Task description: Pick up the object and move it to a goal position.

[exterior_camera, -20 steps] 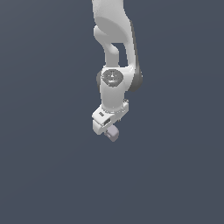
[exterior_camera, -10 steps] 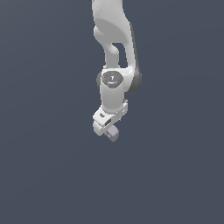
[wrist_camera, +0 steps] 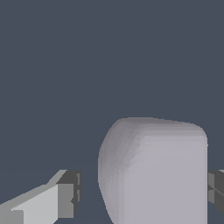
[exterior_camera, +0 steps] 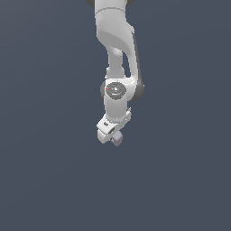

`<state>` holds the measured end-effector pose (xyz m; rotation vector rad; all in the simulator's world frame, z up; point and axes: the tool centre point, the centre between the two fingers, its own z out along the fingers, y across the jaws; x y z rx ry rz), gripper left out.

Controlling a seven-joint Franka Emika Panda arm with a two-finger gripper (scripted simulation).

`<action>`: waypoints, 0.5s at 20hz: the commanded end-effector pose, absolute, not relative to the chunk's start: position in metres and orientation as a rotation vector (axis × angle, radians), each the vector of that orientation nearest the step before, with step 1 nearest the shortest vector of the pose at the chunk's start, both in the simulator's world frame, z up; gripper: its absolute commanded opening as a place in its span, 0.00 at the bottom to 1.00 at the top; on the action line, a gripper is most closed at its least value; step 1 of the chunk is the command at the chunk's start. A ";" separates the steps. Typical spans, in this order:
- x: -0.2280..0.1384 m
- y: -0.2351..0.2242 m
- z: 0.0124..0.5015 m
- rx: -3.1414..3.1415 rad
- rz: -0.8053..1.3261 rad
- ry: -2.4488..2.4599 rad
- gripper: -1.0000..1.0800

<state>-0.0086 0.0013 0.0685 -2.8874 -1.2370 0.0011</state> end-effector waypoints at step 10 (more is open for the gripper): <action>-0.008 0.001 0.055 -2.887 0.000 -1.238 0.00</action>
